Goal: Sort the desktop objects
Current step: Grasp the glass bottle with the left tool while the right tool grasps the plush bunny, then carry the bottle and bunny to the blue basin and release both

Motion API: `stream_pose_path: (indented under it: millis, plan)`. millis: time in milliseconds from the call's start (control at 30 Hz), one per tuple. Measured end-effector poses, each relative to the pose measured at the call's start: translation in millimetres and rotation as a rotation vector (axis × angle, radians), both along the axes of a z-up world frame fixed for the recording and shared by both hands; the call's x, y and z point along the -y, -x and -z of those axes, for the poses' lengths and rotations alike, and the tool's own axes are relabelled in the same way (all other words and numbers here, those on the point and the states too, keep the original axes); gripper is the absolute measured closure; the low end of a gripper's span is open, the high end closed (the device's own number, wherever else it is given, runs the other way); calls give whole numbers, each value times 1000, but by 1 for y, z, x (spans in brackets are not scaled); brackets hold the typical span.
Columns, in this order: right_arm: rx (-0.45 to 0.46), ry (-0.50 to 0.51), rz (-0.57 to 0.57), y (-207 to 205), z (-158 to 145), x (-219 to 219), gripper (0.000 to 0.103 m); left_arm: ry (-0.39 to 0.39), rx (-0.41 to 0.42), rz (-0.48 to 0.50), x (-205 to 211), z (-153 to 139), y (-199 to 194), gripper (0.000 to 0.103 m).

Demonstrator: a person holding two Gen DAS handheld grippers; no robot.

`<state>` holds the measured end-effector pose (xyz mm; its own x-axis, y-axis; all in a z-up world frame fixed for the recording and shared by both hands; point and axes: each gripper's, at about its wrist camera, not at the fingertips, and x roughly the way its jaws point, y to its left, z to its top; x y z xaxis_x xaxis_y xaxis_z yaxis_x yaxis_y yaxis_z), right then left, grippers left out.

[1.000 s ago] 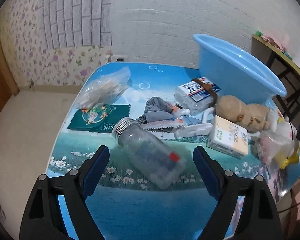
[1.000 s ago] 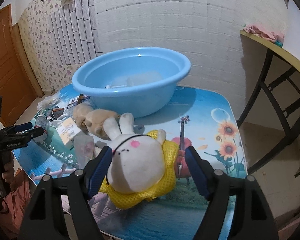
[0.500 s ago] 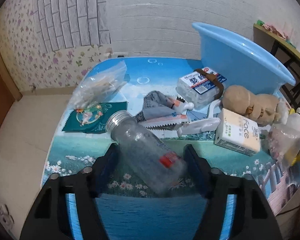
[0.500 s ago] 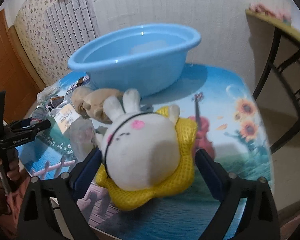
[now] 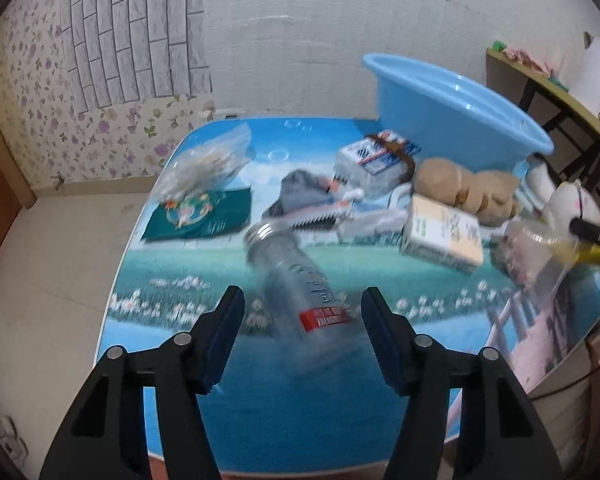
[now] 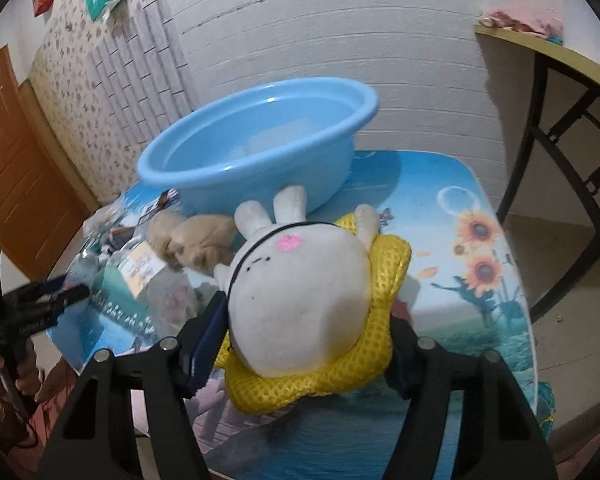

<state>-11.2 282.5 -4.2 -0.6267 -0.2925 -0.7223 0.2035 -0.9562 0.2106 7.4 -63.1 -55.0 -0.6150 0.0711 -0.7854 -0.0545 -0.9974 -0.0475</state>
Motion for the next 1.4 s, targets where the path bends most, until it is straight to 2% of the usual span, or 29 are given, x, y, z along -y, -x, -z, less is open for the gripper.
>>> stream_pose_path:
  millis: [233,433,500,567,700,833,933,1233,1400]
  plan:
    - [14,1,2,4,4,-1,36,-2,10,-49,15,2,-3,42]
    - [28,-2,-5,2,6,0,36,40,18,-21,6,10,9,42]
    - [16,-3,8,1,5,-1,36,30,8,-8,4,10,11,43]
    - [-11,1,47,-1,2,-5,36,46,-22,-4,2,10,11,62]
    - [-52,22,85,-4,-10,-16,37,64,-21,-38,3,6,11,62]
    - [-84,20,89,-4,-21,-19,37,88,-62,-85,3,-8,6,62]
    - [-99,27,87,-6,-25,-19,37,58,-86,-101,4,-23,2,62]
    - [-120,45,95,-9,-38,-22,37,6,-184,-43,-9,-62,-5,62]
    - [-172,47,89,-14,-53,-23,37,5,-223,-11,-21,-79,-6,62]
